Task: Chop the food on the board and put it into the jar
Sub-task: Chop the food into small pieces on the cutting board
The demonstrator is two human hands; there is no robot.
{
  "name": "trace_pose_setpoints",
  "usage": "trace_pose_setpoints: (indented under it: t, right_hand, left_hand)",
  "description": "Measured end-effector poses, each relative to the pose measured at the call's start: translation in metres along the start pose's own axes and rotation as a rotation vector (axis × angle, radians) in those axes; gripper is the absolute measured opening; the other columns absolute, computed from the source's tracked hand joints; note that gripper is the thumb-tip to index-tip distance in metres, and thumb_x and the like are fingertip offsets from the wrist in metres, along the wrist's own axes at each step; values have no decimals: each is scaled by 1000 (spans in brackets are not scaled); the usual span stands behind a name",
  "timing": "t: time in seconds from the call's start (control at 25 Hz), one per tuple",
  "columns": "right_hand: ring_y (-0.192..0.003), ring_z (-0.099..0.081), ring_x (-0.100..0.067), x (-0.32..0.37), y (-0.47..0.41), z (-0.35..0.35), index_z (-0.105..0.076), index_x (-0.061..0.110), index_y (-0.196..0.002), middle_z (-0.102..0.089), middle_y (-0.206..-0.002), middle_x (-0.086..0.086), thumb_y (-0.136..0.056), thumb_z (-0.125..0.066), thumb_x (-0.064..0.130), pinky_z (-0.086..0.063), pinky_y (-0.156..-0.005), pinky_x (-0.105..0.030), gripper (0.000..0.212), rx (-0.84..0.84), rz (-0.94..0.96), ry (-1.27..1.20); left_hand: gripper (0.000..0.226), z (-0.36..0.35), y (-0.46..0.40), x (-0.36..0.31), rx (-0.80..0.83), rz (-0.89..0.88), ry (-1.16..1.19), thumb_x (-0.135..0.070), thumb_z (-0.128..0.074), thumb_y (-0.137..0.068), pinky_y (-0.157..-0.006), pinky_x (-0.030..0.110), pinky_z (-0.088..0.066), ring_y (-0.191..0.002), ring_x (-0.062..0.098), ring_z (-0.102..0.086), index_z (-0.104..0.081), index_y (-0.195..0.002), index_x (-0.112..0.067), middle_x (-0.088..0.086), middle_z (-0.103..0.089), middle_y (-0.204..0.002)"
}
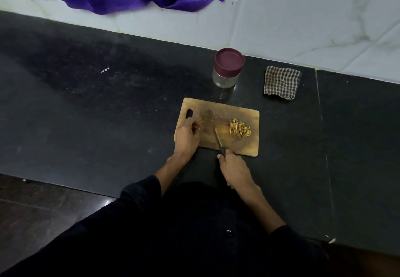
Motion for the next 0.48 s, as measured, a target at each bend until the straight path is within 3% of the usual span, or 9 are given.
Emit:
trace_pose_setpoints:
  t: [0.12, 0.32, 0.48]
  right_hand:
    - [-86, -67, -37, -6, -4, 12, -49, 12, -110, -65, -99, -16, -103, -36, 38, -56, -77, -54, 30, -49, -47, -52]
    - [-82, -70, -32, 27, -7, 3, -52, 14, -112, -68, -94, -13, -103, -39, 39, -58, -75, -51, 30, 26, 74, 32]
    - [-57, -69, -23, 40, -14, 5, -55, 10, -104, -68, -83, -11, -104, -38, 37, -60, -63, -44, 32, 4, 67, 22]
  left_hand:
    - [17, 2, 1, 3, -67, 89, 128, -6, -57, -89, -62, 36, -55, -67, 19, -61, -53, -89, -23, -2, -61, -85]
    - [23, 3, 4, 2, -97, 117, 180, -5, -58, -88, -60, 45, -56, -68, 23, -61, -49, -83, -26, -3, -58, -81]
    - [19, 3, 4, 2, -82, 113, 151, -7, -59, -88, -59, 45, -56, -67, 21, -62, -51, -84, -23, -3, -59, -81]
Point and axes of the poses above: each hand's wrist, its own y-axis away from the middle knuckle, its own z-axis out of the back of the hand, x = y × z, the point moved 2 cm from there along -y, towards the middle knuckle
